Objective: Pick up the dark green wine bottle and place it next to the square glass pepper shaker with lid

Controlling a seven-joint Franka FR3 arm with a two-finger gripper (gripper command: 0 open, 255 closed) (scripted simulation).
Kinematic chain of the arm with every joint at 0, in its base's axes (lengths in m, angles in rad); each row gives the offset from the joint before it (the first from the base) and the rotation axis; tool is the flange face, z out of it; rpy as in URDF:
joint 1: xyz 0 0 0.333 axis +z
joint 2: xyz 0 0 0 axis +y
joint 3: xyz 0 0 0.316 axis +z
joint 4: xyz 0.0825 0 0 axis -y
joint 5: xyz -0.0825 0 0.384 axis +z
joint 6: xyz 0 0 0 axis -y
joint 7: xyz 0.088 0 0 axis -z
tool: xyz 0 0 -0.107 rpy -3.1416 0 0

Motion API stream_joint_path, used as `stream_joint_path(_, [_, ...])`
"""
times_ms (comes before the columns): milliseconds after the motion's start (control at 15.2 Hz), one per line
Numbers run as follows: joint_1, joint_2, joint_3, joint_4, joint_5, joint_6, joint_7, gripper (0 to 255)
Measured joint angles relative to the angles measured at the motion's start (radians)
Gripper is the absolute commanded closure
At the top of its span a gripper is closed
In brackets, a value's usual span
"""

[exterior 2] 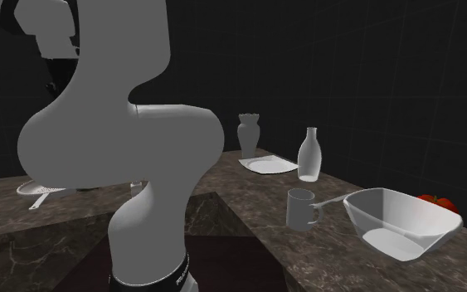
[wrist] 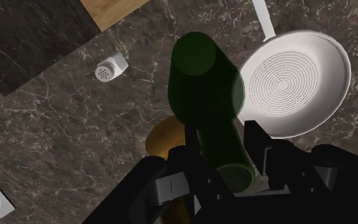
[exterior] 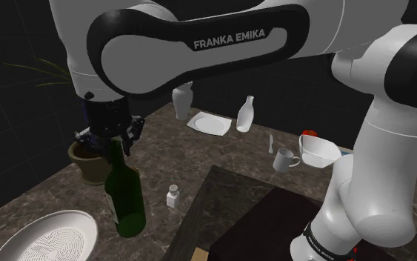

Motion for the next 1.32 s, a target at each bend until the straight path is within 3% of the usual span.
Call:
stream_joint_path(462, [-0.001,0.010,-0.002,-0.083,-0.009,0.092,0.016,255])
stream_joint_path(858, [-0.001,0.014,-0.003,-0.091,-0.012,0.103,0.018,255])
stream_joint_path(924, [-0.001,0.014,-0.003,-0.091,-0.012,0.103,0.018,0])
stream_joint_path(1320, [-0.001,0.014,-0.003,-0.091,-0.012,0.104,0.018,0])
